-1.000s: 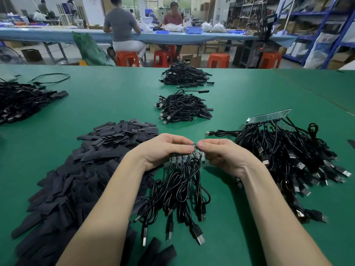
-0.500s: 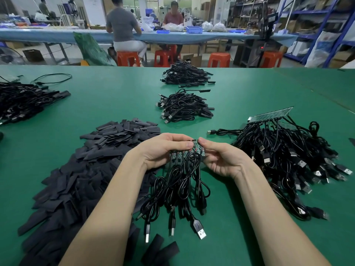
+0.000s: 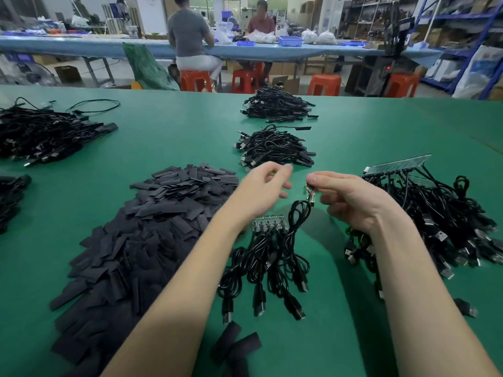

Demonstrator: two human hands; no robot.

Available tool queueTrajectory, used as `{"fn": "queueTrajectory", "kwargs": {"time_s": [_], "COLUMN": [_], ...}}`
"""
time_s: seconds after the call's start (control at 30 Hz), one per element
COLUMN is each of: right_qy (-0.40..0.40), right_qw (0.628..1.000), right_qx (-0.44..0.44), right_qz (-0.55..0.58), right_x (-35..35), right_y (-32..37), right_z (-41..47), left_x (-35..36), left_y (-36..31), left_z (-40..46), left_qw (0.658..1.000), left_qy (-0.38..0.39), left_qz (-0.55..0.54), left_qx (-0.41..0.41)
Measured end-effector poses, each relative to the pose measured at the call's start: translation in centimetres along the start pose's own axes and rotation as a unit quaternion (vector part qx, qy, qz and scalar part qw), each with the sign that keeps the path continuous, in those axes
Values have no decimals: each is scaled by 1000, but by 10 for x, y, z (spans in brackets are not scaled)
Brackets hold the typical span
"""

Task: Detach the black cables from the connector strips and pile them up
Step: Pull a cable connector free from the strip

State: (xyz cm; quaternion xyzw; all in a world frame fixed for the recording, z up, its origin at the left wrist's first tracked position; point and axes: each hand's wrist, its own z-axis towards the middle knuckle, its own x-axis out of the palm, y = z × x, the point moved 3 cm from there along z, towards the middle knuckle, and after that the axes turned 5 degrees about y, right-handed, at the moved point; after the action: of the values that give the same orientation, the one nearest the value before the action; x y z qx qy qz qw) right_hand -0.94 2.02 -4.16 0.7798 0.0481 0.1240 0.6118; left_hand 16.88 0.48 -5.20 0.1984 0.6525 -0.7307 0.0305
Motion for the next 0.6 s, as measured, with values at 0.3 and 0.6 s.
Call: {"fn": "queueTrajectory", "kwargs": {"time_s": [0.3, 0.6], "right_qy": [-92, -184], "right_qw": [996, 909], "right_qx": [0, -118], "right_qz": [6, -356], "right_x": [-1, 20], "right_y": [-7, 46], "right_z": [6, -8], "left_x": [38, 40], "left_y": [14, 19], "left_z": [-24, -23], "left_qw": [966, 977], "left_qy": [84, 11], "left_qz": [-245, -210], "left_qx": [-9, -24]}}
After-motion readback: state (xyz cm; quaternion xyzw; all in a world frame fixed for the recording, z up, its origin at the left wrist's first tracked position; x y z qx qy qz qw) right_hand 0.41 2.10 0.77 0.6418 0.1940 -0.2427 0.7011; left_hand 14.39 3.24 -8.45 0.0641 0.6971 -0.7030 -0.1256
